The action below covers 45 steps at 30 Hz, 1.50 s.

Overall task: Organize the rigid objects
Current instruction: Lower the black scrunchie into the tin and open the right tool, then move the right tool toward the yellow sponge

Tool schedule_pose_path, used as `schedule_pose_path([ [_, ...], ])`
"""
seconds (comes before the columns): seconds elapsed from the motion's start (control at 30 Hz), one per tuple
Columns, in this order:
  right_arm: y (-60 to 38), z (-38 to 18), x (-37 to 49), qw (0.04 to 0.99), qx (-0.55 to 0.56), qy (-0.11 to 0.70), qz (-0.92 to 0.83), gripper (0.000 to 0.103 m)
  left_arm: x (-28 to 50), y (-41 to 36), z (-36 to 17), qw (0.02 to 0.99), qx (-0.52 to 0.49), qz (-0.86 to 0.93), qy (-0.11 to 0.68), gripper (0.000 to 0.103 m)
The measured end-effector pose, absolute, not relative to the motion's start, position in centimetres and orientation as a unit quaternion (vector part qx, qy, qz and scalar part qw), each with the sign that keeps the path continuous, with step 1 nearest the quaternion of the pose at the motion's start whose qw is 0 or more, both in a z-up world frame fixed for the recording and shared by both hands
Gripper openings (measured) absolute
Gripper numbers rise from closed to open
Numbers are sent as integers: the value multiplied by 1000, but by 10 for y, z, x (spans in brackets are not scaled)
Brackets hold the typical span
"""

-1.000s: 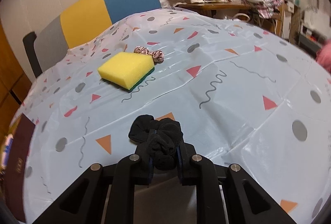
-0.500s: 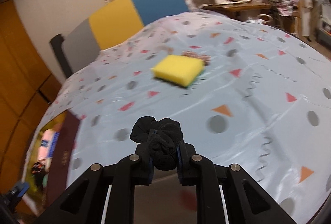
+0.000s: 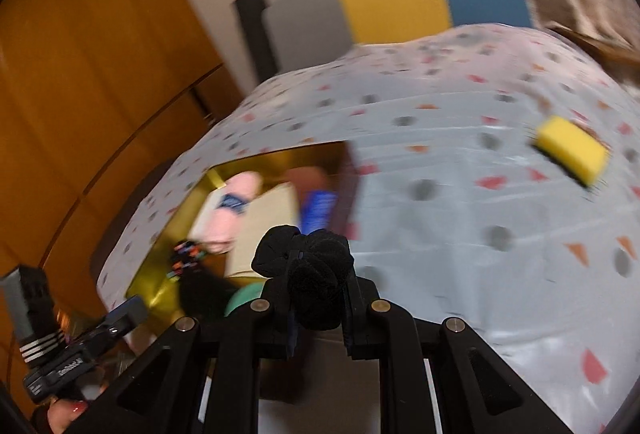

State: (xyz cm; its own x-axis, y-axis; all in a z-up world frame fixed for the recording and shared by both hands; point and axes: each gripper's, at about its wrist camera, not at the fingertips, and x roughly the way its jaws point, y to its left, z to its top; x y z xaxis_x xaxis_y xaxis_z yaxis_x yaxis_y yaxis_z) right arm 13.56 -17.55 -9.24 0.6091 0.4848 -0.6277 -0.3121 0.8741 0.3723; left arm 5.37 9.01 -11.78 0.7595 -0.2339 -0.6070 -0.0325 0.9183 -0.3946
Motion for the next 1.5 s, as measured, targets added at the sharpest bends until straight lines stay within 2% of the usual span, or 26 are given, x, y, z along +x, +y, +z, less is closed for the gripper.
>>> schedule_pose_path([
  [0.47,-38,-107,172,853,22,434,290,19,39,141,-112,917,-238,1,319,79],
  [0.57,-24,-120,183,844,9,456,281,34,38,144,-112,917,-242,4,318,79],
  [0.6,-24,-124,187,839,16,466,280,45,39,144,-112,916,-242,3,319,79],
  [0.67,-32,-124,188,841,37,467,269,51,39,143,-112,916,-241,3,320,79],
  [0.73,-43,-120,185,845,61,460,265,62,39,142,-113,917,-239,2,320,79],
  [0.93,-86,-102,168,875,83,420,227,71,41,137,-119,912,-242,-5,331,79],
  [1.2,-121,-99,162,884,85,416,196,71,43,118,-122,912,-220,-26,344,79],
  [1.5,-157,-101,157,901,39,408,143,71,44,100,-114,917,-201,-43,342,79],
])
